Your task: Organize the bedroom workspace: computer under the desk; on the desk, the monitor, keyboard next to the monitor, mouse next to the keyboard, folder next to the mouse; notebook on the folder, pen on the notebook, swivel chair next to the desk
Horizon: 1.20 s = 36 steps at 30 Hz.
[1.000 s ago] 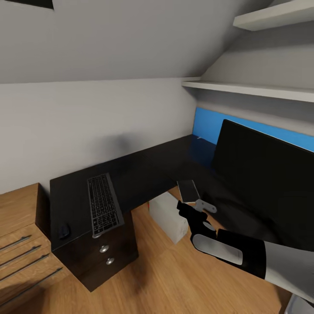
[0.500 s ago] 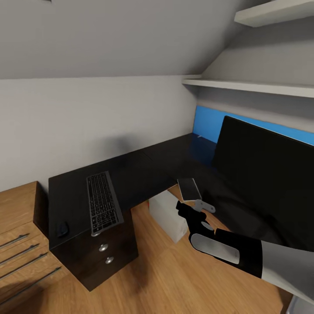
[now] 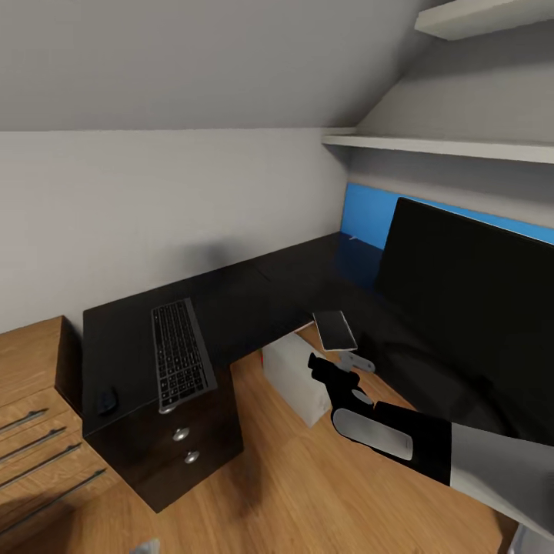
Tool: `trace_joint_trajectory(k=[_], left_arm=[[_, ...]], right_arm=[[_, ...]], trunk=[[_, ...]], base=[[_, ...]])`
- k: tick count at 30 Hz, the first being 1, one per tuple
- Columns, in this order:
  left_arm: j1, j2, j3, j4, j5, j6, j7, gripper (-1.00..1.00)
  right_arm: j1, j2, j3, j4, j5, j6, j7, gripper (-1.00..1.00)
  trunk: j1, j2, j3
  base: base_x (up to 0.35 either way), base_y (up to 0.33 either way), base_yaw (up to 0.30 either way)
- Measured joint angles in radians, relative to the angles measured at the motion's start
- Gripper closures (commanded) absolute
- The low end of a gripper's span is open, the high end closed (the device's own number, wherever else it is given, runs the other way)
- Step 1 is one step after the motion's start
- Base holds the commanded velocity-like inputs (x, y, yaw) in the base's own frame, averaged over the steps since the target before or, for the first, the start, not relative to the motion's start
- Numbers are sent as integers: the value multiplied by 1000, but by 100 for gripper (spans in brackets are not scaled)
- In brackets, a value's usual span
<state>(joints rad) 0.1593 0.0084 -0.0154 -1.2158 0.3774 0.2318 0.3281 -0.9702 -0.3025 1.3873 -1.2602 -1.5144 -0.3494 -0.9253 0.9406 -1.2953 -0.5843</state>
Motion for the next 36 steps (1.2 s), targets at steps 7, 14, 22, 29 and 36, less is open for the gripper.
trace_joint_trajectory(k=[7,14,22,29,36], left_arm=[[1,-75,-6,-216,-5,215,4,-100],[-123,-156,-8,-244,-5,314,4,-100],[-182,-166,-9,-281,-4,394,4,-100],[-193,-165,-10,-301,-3,416,2,-100],[-194,-163,-11,-302,-2,418,1,-100]], right_arm=[[1,-1,-1,2,-1,1,3,-100],[1,1,-5,29,-109,-2,54,-100],[1,22,-89,143,-256,8,258,-100],[1,8,-209,245,-470,59,380,-100],[2,-39,-217,260,-572,83,574,-100]], trunk=[[27,-49,-22],[54,-98,-44],[84,-154,-69],[111,-203,-91],[138,-252,-113]], base=[[0,0,0],[0,0,0],[0,0,0],[0,0,0],[0,0,0]])
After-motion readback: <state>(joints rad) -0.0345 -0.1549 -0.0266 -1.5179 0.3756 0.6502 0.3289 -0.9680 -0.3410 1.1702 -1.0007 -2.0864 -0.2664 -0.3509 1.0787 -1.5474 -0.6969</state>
